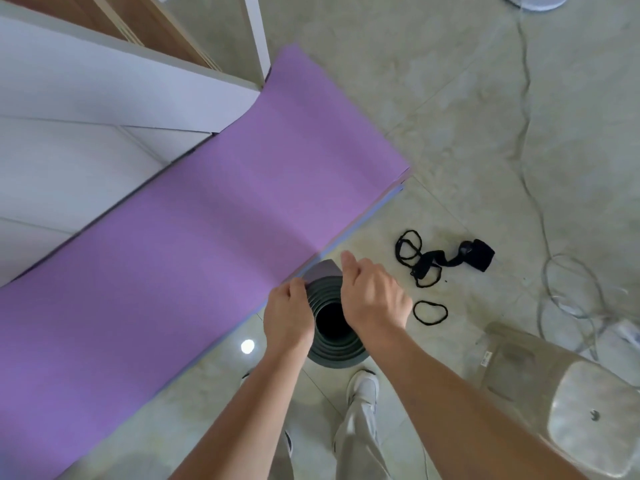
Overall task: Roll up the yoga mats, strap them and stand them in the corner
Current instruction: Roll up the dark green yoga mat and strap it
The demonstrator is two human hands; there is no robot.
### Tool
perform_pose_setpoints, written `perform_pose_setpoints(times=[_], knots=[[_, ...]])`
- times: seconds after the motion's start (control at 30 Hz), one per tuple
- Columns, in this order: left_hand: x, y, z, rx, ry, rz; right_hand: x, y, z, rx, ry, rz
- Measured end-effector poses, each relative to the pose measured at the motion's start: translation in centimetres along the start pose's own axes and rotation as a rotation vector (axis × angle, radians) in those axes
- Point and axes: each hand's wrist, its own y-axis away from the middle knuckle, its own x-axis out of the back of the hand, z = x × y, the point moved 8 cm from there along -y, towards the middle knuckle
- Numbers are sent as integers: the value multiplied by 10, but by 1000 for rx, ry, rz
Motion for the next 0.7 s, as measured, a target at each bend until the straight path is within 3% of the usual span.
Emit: perform_pose_setpoints(times=[0.1, 0.17, 0.23, 0.33, 0.47, 0.7], knots=[[-1, -5, -3, 72, 70, 17, 8, -4, -14, 147, 68, 101], [0, -5, -1, 60, 78, 28, 10, 6, -25, 347, 48, 139], [3, -4, 1, 31, 100, 34, 7, 22, -30, 514, 66, 57], [3, -3, 3, -17, 100, 39, -8, 40, -23, 645, 248, -213], [-3, -2, 17, -110, 63, 11, -16, 42, -16, 599, 510, -320], [-7, -5, 16, -10, 208, -67, -8, 32, -13, 484, 399, -240]])
